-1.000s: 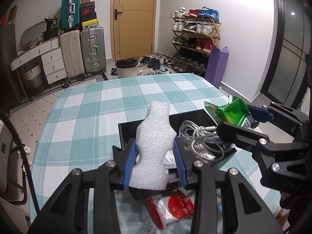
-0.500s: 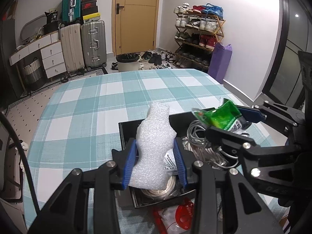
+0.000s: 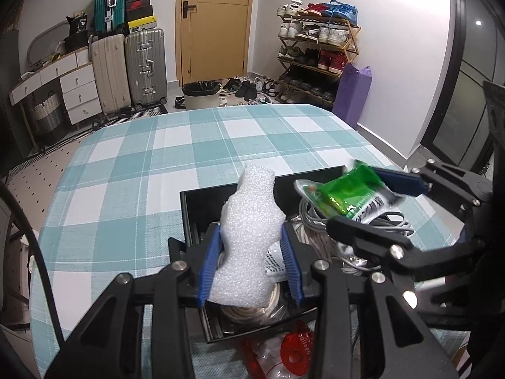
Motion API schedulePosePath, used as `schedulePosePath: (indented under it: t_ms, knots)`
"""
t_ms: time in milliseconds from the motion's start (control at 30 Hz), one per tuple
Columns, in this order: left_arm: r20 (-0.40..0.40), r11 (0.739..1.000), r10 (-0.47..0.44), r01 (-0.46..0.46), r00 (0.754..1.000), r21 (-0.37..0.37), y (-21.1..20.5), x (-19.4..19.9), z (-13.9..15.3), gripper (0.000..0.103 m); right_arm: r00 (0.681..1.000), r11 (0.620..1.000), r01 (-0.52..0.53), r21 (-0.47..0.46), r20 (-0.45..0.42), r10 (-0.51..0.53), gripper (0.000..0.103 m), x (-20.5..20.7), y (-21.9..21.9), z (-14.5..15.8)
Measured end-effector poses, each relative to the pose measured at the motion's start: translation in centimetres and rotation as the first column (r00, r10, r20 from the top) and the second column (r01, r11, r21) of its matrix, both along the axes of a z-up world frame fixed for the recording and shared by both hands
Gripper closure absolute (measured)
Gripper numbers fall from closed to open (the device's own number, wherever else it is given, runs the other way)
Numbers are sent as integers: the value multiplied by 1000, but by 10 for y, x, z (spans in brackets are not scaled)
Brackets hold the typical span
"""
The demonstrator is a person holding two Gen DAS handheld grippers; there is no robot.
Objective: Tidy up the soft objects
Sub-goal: 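Lower the foam and sachet into the box and open both grippers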
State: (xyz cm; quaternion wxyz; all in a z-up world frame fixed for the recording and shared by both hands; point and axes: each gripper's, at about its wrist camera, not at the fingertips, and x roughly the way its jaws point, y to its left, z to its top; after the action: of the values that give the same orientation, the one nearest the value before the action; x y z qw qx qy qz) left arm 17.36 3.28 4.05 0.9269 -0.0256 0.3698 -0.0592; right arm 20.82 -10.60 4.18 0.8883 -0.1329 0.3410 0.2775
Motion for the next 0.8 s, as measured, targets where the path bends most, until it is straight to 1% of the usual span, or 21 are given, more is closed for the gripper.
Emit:
schedulePosePath:
  t_ms: [67,100,133,333,433,500,533,600,633,667,733,800]
  knots:
    - [-1,1000,1,-1,1000,2,0,1,-1,66,1000,1000,0,-3,17,0,29,-3,-2,2]
    - [-3,1000,0,0,1000,-1,0,0,-1,66,1000,1000,2,-4,22,-2,27,-4,-3,3]
    - [-4,1000,-2,2,1000,-2,-1,0,-1,66,1000,1000,1,-2,23,-1,22,-5,-4,3]
    - [-2,1000,-8,8,1000,12,-5,-1,0,65,999,999,33,-1,35,-33,15,-12,-16,5]
    - [-15,999,-22,22,1000,33,-9,-3,0,62,998,999,45,3,34,-45,11,-15,-22,6]
    - [-18,999,-19,20,1000,43,-11,-5,1,53,998,999,53,5,40,-53,9,-19,-25,7]
    - [-16,999,-14,15,1000,43,-10,-7,2,42,997,998,58,7,43,-59,8,-21,-27,7]
    - [-11,999,-14,15,1000,35,-9,-11,4,38,997,998,67,12,41,-68,6,-24,-29,8]
    - [-16,999,-20,21,1000,30,-9,-12,5,32,996,997,74,16,41,-74,6,-26,-31,9]
    - [-19,999,-20,21,1000,25,-9,-14,6,18,996,997,79,19,41,-80,4,-29,-33,9]
    - [1,1000,-1,1,1000,14,-5,-21,11,6,995,996,90,22,43,-91,3,-34,-35,11]
    - [12,1000,9,-9,1000,4,-3,-27,13,3,994,995,96,31,40,-97,2,-39,-38,11]
